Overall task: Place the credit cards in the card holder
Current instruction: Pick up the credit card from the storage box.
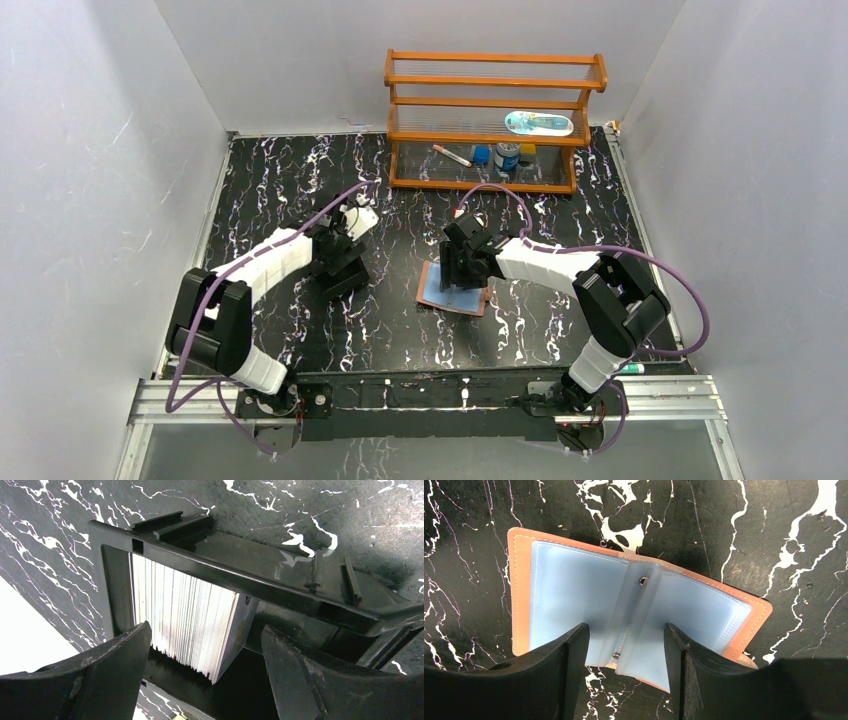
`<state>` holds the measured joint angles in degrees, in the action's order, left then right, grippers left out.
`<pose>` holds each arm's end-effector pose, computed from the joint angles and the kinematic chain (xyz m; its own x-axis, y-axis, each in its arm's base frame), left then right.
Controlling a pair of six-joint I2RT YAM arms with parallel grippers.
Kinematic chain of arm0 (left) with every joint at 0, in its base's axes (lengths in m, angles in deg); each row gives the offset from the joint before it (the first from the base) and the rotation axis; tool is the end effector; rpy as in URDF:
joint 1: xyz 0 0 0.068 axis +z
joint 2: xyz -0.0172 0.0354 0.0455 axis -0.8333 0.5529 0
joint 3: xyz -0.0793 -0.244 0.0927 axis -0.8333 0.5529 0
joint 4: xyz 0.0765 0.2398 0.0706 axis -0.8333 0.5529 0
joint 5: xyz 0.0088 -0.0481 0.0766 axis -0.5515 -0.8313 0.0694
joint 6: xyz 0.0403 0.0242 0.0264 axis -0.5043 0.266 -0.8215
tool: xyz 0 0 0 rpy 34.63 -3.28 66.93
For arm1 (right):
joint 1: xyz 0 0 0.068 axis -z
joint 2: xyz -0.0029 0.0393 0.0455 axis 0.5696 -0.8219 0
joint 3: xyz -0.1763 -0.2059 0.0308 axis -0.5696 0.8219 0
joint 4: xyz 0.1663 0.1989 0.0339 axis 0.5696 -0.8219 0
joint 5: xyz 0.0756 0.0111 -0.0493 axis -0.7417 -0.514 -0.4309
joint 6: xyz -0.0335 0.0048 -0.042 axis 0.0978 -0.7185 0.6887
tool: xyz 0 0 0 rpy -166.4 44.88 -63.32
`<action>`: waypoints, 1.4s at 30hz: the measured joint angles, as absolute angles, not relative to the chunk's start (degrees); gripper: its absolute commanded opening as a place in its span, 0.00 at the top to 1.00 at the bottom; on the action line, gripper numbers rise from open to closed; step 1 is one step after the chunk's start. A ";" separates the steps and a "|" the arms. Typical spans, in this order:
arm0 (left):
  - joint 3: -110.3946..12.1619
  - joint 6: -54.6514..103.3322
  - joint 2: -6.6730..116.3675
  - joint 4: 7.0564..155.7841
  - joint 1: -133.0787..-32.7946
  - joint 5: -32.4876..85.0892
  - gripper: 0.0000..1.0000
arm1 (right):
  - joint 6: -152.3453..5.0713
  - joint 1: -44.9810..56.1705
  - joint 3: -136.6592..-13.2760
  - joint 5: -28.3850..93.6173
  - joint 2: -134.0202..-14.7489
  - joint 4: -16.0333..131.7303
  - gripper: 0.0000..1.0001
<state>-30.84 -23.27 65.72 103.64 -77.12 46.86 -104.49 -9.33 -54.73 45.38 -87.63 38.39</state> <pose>0.2908 -0.1017 0.2101 -0.4686 0.7912 -0.3930 0.6176 0.6115 0.4947 0.2356 0.2234 0.1756 -0.8906 -0.0148 -0.4546 -0.1457 0.9561 0.2543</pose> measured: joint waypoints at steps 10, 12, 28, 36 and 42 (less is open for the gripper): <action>-28.63 -23.47 66.97 100.12 -77.15 48.12 0.34 | -104.36 -9.33 -54.73 45.40 -87.63 38.37 0.36; -28.63 -23.77 67.01 99.69 -77.15 48.74 0.41 | -104.34 -9.33 -54.73 45.40 -87.63 38.39 0.36; -29.24 -25.22 66.92 99.58 -77.23 49.61 0.59 | -104.32 -9.29 -54.73 45.03 -87.63 38.32 0.36; -30.27 -25.22 66.90 101.59 -77.23 49.57 0.66 | -104.32 -9.29 -54.73 44.77 -87.63 38.30 0.36; -30.40 -25.24 66.81 102.11 -77.23 49.39 0.72 | -104.34 -9.29 -54.73 44.73 -87.63 38.26 0.36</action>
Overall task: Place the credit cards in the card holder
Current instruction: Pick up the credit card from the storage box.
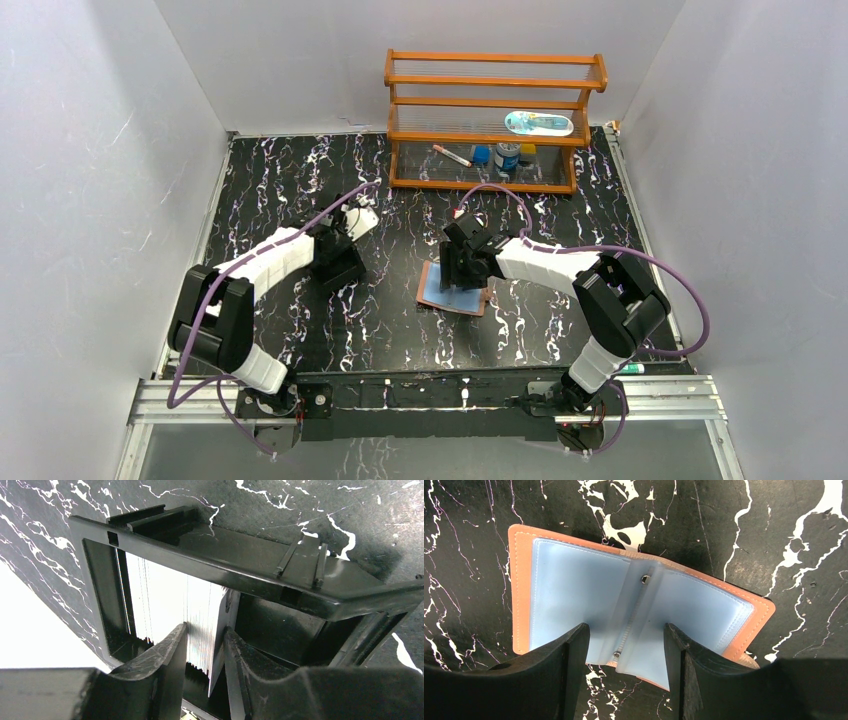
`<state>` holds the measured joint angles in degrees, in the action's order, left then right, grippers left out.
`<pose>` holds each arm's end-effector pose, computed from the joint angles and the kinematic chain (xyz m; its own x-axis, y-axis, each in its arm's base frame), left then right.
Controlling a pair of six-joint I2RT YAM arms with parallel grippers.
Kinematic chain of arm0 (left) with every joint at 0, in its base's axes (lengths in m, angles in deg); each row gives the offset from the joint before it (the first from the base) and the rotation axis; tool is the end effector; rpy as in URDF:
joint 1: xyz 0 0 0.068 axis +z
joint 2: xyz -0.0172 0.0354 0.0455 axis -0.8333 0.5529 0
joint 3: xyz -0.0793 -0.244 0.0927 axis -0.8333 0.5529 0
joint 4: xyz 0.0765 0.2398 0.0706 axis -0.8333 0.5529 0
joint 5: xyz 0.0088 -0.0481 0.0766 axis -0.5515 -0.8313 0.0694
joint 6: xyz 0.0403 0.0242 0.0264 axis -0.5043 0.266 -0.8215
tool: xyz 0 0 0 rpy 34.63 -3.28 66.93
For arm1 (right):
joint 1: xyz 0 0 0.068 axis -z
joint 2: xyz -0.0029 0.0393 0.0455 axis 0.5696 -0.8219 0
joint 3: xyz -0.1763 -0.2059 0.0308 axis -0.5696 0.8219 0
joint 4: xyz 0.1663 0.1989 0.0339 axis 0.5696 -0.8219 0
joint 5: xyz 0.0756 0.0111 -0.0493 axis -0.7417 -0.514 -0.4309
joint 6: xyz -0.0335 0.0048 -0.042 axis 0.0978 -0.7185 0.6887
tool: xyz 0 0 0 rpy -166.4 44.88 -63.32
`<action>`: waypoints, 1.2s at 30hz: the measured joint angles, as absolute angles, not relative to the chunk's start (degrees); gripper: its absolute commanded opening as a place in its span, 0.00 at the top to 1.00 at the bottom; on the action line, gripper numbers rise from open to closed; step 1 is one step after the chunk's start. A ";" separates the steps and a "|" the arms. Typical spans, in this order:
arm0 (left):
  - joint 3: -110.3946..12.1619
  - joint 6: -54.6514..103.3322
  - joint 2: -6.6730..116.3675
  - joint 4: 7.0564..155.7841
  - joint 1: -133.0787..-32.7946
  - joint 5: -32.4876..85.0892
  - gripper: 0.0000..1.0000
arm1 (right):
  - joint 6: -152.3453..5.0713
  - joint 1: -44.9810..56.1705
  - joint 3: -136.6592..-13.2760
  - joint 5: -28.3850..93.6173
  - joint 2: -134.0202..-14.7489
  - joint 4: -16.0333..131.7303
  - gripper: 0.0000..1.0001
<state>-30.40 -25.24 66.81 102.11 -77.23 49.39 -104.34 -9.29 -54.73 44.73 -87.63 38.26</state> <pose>0.2935 -0.1018 0.2043 -0.4629 0.8123 -0.3548 0.6123 0.5824 0.5347 0.2353 0.2234 0.1754 -0.8939 -0.0194 -0.4479 -0.1508 0.9539 0.2596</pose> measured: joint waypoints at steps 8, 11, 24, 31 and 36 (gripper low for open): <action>-32.76 -25.11 66.77 104.89 -77.23 47.86 0.85 | -104.34 -9.29 -54.73 44.38 -87.52 37.95 0.37; -33.63 -24.93 66.77 105.48 -77.21 47.21 0.93 | -104.36 -9.29 -54.73 44.36 -87.52 37.93 0.37; -41.92 -18.35 66.77 114.77 -77.23 41.98 1.00 | -104.36 -9.29 -54.73 43.68 -87.41 37.65 0.37; -48.39 -8.23 66.31 118.72 -77.21 41.26 1.00 | -104.36 -9.29 -53.81 42.41 -86.03 37.19 0.37; -52.04 1.36 63.40 119.47 -77.21 38.03 1.00 | -104.30 -9.31 -53.42 41.30 -84.41 36.66 0.39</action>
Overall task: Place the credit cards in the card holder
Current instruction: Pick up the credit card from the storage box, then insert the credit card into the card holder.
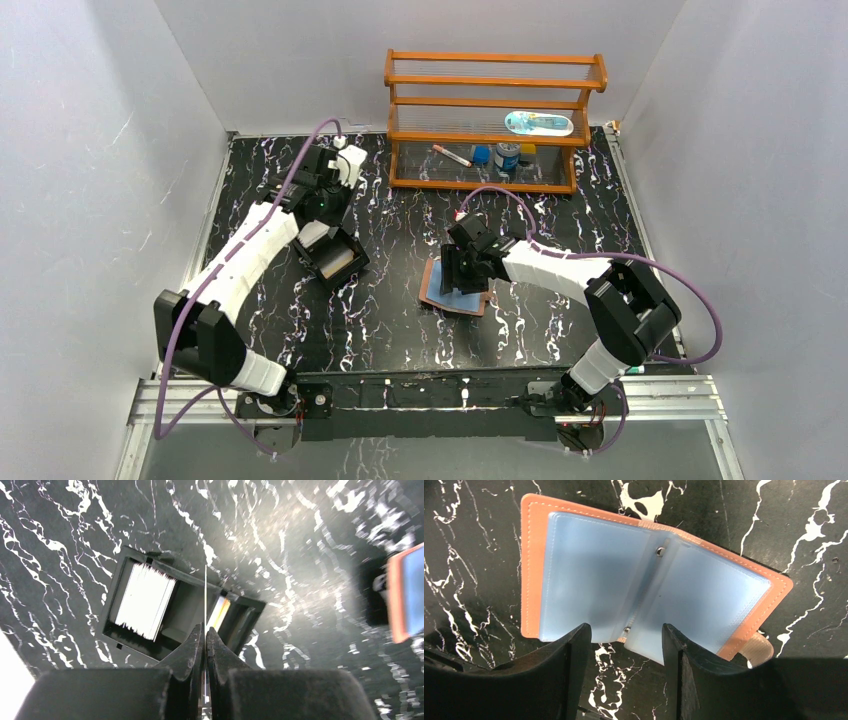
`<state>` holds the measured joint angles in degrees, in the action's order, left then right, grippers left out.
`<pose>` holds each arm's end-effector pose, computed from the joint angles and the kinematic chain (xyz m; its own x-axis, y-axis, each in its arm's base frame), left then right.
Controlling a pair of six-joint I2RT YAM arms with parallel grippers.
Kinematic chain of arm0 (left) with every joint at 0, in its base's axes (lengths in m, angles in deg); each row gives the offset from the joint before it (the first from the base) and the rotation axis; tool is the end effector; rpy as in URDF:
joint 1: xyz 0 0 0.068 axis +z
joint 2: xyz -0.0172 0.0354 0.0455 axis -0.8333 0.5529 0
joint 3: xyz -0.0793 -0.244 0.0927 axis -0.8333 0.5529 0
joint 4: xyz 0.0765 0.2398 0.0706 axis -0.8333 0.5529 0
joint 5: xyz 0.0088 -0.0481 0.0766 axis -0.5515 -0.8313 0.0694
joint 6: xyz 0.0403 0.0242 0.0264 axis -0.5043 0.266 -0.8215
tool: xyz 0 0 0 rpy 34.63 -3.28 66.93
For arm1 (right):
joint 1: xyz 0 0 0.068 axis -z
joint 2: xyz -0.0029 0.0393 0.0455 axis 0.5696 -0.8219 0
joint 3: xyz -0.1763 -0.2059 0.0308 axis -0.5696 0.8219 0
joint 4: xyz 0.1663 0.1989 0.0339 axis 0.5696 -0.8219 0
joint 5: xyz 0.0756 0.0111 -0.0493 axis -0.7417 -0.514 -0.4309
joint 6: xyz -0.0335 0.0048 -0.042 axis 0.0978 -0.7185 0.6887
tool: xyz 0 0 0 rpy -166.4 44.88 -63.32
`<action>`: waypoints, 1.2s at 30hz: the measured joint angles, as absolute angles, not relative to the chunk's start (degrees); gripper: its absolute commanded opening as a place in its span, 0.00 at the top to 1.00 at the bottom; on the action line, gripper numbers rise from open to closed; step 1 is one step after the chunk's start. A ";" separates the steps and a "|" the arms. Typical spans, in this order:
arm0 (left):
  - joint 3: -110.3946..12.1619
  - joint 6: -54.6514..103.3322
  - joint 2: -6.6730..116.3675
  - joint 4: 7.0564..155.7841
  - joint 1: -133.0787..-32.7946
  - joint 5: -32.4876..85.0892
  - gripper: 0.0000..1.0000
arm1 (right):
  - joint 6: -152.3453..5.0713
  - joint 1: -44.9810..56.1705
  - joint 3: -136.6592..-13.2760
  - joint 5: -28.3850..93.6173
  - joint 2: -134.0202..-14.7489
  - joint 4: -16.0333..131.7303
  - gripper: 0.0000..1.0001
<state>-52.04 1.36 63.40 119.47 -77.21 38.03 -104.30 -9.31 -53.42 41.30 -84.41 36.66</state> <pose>0.3010 -0.1119 0.3203 -0.5839 0.4324 -0.6870 0.4380 0.8804 0.1819 0.2260 0.2175 0.1840 -0.9068 -0.0306 -0.4205 -0.1720 0.9374 0.3028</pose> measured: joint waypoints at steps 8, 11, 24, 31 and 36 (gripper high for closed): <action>-56.06 21.82 58.46 117.74 -77.21 28.96 1.00 | -104.03 -9.24 -53.09 39.28 -82.60 36.75 0.44; -52.04 31.39 55.93 112.41 -77.19 21.20 1.00 | -103.88 -8.96 -53.09 38.02 -82.58 37.49 0.44; -31.62 53.51 53.53 98.49 -83.49 10.36 1.00 | -104.06 -8.37 -53.68 34.74 -86.84 40.38 0.58; -29.72 58.26 58.86 90.59 -89.01 10.31 1.00 | -103.27 -8.02 -55.04 35.83 -88.13 38.70 0.61; -28.06 60.24 64.45 84.26 -90.89 10.14 1.00 | -102.55 -7.21 -55.06 35.81 -88.11 38.37 0.63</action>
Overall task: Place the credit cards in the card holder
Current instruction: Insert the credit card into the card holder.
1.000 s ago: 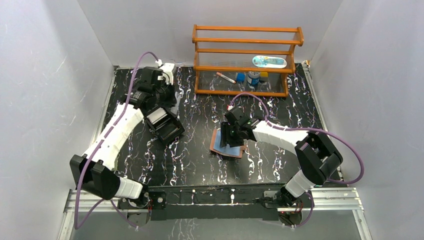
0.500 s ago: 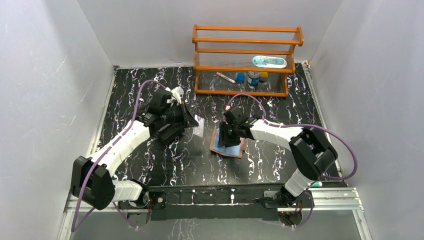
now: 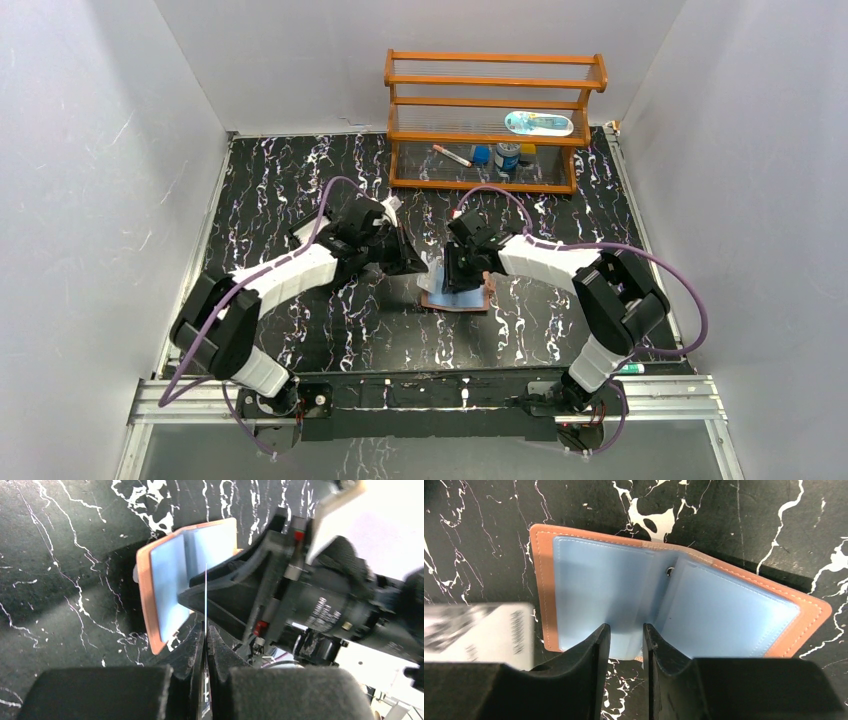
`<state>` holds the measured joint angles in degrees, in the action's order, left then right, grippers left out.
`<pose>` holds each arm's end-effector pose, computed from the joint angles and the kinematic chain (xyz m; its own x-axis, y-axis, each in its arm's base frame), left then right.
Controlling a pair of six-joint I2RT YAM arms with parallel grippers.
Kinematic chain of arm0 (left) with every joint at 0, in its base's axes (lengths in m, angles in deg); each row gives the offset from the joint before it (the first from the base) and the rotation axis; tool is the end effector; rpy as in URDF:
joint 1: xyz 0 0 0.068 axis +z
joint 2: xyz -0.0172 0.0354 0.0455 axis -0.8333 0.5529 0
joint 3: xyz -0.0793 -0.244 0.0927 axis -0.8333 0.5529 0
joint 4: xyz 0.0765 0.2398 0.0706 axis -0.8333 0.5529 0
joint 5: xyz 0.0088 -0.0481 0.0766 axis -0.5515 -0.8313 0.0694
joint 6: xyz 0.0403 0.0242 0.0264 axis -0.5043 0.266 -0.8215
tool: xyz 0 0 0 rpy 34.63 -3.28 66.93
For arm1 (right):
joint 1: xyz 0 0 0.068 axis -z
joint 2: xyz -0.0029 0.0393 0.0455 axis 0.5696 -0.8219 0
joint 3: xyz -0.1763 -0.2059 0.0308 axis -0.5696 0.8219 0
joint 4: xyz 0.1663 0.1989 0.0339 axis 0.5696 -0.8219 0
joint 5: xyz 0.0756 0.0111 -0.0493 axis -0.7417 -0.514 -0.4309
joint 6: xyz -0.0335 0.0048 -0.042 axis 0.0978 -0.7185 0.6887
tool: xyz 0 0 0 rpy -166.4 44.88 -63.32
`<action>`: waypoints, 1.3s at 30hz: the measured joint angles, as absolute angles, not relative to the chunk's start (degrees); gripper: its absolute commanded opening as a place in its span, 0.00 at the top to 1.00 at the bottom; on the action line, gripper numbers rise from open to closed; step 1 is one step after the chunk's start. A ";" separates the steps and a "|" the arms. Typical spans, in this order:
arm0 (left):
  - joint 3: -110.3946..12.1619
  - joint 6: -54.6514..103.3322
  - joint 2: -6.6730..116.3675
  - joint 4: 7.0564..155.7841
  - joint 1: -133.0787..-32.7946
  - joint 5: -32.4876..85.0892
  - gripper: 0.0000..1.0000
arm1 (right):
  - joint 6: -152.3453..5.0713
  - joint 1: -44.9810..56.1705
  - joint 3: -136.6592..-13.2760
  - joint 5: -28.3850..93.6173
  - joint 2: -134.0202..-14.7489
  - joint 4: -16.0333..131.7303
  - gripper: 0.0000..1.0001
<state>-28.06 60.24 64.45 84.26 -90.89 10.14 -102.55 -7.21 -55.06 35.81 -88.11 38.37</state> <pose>0.2566 -0.1939 0.2292 -0.9032 -0.1942 -0.3829 0.1923 0.6142 -0.7653 0.2410 0.2201 0.1746 -0.9248 -0.0483 -0.3773 -0.1920 0.9155 0.3535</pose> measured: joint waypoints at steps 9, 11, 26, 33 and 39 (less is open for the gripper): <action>-25.96 61.45 72.72 77.96 -91.92 11.23 1.00 | -102.35 -6.36 -54.99 35.59 -85.33 37.30 0.66; -25.96 61.43 74.05 77.22 -92.21 11.65 1.00 | -102.26 -6.01 -54.90 35.63 -83.87 37.06 0.67; -21.70 66.08 76.34 66.99 -93.01 11.49 1.00 | -100.95 -0.81 -46.29 37.27 -79.37 36.90 0.75; -17.68 71.61 77.98 56.00 -94.24 10.16 1.00 | -101.59 -0.81 -43.69 37.32 -78.45 38.91 0.75; -17.39 72.75 78.31 50.79 -95.38 10.12 1.00 | -102.13 -0.81 -42.53 37.51 -77.29 39.50 0.75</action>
